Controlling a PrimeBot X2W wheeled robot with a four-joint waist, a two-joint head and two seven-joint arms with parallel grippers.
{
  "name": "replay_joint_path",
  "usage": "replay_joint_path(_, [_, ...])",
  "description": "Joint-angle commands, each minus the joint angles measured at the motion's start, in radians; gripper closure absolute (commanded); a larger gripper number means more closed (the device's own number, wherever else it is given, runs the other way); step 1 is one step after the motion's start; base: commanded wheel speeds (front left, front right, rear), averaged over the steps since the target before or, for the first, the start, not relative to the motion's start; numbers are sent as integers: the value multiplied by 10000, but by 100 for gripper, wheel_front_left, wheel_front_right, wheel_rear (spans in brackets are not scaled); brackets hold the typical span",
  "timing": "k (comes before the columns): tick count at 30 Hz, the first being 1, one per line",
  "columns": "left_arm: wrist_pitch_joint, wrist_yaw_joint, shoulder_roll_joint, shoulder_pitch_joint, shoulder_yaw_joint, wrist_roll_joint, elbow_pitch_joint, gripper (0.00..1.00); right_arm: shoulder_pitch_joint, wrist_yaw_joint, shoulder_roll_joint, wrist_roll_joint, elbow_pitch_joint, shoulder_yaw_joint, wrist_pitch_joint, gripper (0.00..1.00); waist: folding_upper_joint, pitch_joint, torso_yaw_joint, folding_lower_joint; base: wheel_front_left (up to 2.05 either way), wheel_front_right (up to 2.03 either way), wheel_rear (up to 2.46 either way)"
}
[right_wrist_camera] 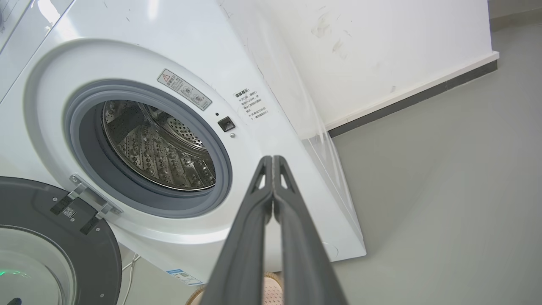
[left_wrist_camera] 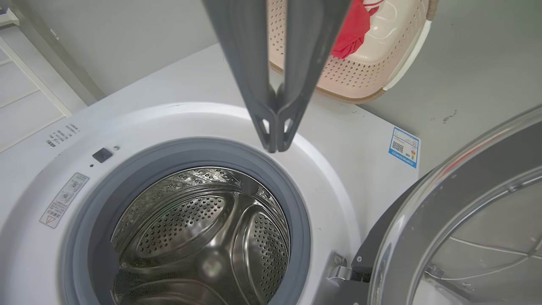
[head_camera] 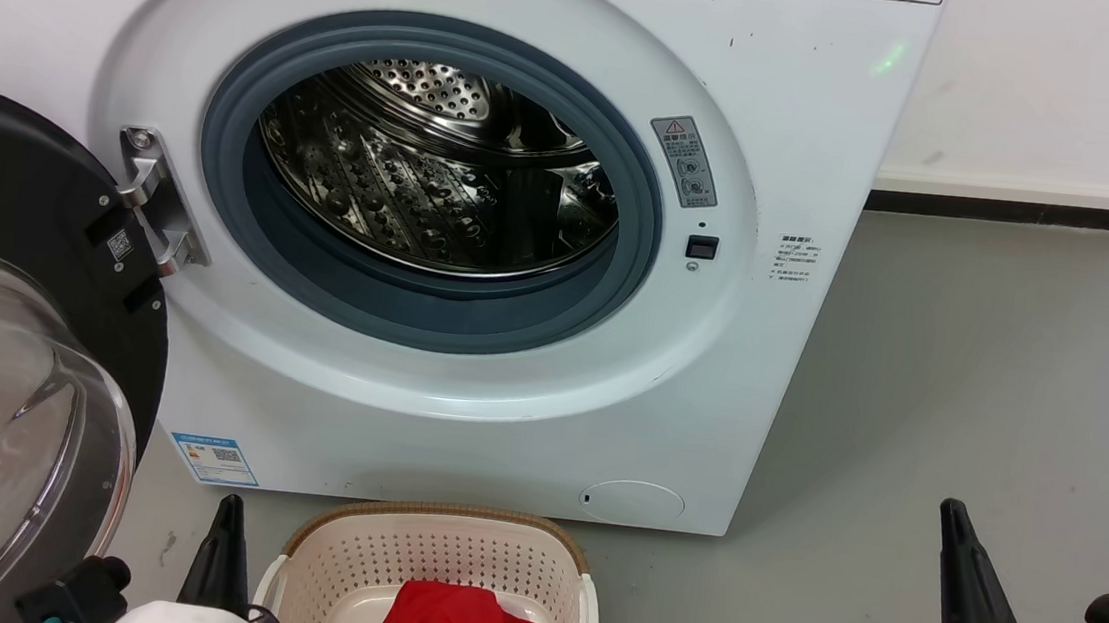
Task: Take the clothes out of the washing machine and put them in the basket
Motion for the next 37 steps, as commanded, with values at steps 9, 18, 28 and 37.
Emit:
replay_joint_path(9, [372,-184,17,-513,120,-1627,30,100,-518,-1,-130,1755,134,-71,338,100,0,20,3,0,0,0,0])
replay_joint_path(18, [677,-298,20,-726,191,-2869,149,100,-718,-2,-158,3076,324,-129,620,100,0,38,5,-1,0,0,0])
replay_joint_path(28, [953,-405,21,-922,253,-4002,260,100,-917,-2,-171,4267,500,-195,885,100,0,57,7,-1,0,0,0])
replay_joint_path(37, [1218,-501,23,-1100,311,-5052,362,100,-1078,-2,-177,5351,663,-268,1140,100,0,75,9,-1,0,0,0])
